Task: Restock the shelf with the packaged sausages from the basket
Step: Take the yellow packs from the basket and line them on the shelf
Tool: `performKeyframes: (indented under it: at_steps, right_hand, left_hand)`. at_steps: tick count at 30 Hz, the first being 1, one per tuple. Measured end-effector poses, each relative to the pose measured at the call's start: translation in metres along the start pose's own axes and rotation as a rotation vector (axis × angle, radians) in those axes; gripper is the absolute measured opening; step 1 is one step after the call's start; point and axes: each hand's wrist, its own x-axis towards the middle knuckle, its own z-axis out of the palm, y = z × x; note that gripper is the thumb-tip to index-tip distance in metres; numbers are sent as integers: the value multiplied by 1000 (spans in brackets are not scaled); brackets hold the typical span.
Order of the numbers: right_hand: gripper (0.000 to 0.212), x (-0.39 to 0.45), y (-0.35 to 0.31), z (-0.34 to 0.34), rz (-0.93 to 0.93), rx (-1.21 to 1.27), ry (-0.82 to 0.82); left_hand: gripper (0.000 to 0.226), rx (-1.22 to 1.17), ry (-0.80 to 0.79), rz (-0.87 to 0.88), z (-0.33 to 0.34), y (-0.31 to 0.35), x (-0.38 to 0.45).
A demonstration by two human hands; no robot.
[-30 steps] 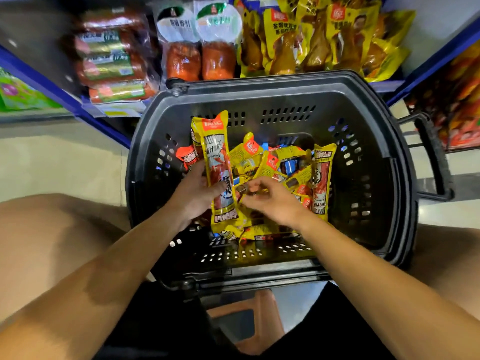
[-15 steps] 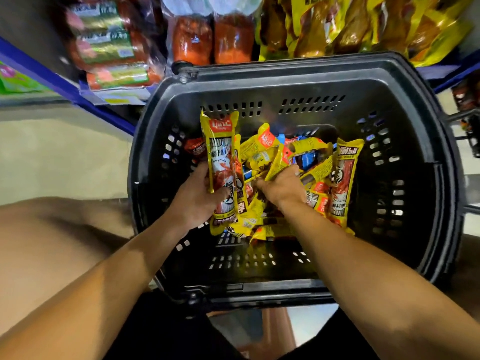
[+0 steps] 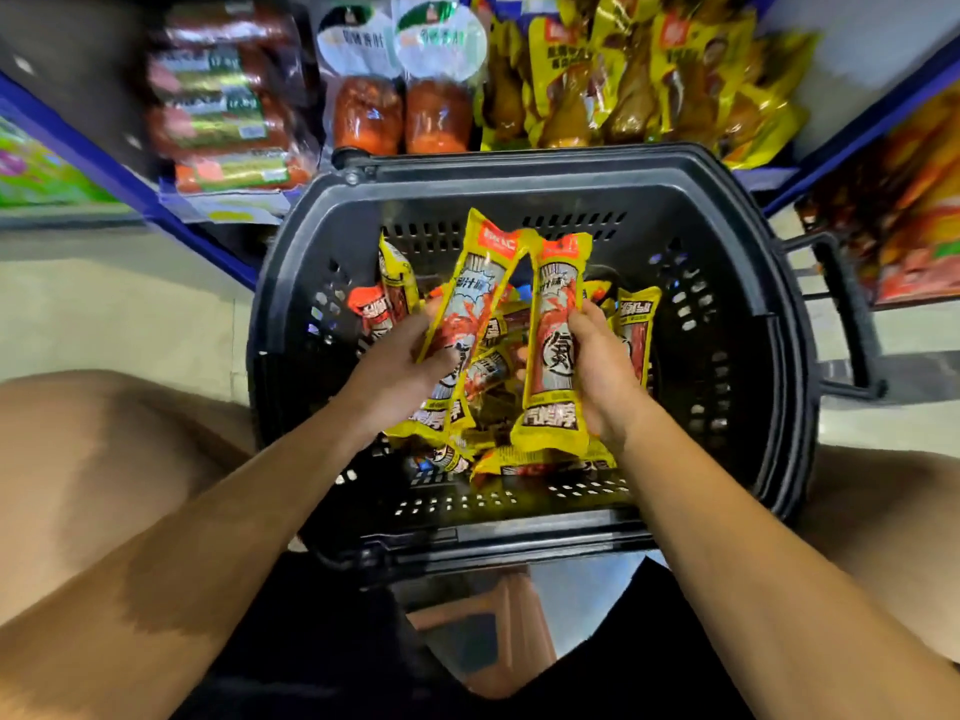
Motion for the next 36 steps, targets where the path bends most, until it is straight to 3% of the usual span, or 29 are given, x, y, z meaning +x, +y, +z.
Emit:
performKeyframes:
  at_steps: [4, 7, 13, 17, 23, 27, 32, 36]
  right_hand:
    - [48, -26, -6, -5, -22, -75, -39]
    - [43, -49, -15, -9, -88, -202, -78]
    - [57, -90, -47, -30, -381, -343, -7]
    - [43, -111, -82, -47, -559, -384, -7]
    - [63, -142, -150, -67, -754, -522, 63]
    - [59, -155, -201, -75, -848, -592, 191]
    - [97, -157, -247, -83, -887, -716, 269]
    - [95, -148, -270, -90, -878, -752, 302]
  left_hand:
    - [47, -55, -26, 72, 6, 21, -19]
    - [48, -193, 4, 70, 8, 30, -34]
    - [68, -216, 19, 176, 21, 59, -52]
    - [73, -176, 30, 282, 28, 99, -54]
    - [79, -153, 104, 426, 36, 169, -41]
    - [68, -148, 131, 517, 42, 217, -18]
    - [48, -34, 305, 554, 52, 267, 15]
    - [38, -36, 432, 514, 60, 299, 44]
